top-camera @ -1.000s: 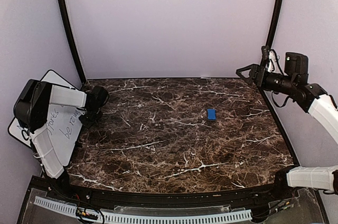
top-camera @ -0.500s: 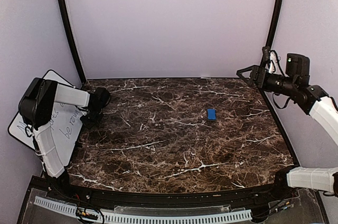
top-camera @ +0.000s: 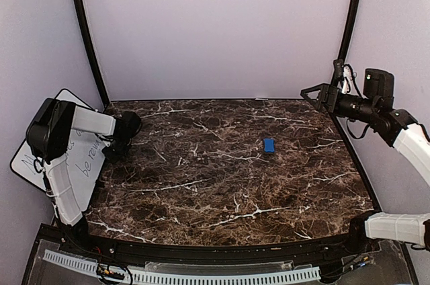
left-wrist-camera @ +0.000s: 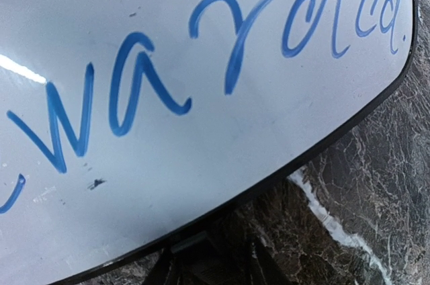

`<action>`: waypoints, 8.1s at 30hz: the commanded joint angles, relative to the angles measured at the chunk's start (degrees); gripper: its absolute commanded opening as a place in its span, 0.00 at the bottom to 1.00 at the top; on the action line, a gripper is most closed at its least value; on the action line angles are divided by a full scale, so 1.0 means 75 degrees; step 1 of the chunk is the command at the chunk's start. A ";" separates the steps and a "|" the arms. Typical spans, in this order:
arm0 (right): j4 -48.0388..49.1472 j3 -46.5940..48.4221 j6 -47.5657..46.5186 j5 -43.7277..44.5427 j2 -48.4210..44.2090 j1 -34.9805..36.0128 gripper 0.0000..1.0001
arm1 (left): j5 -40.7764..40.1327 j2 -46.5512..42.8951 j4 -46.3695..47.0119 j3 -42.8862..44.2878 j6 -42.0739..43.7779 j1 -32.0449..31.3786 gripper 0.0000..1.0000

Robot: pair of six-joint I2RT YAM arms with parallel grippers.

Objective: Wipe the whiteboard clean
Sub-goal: Move the whiteboard to the center of the board, then pick up the whiteboard eraser from the center of the board.

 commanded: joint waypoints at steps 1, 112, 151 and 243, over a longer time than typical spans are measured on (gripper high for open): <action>0.0413 -0.0062 0.0010 -0.0086 -0.0136 0.0057 0.99 | -0.0187 0.0131 -0.0285 0.0112 -0.0110 -0.0039 0.30; 0.1049 0.5655 -0.1835 0.4179 0.8864 0.5282 0.98 | 0.2959 -0.5528 0.1138 0.0384 0.6217 0.0015 0.99; 0.1158 0.7449 -0.1523 0.5159 1.1598 0.5354 0.44 | 0.3918 -0.5911 0.1870 -0.0690 0.5796 0.1760 0.99; -0.1052 0.1235 -0.0862 0.4855 0.3982 0.3820 0.79 | 1.0846 -0.3569 0.2946 0.0763 0.6277 0.0844 0.99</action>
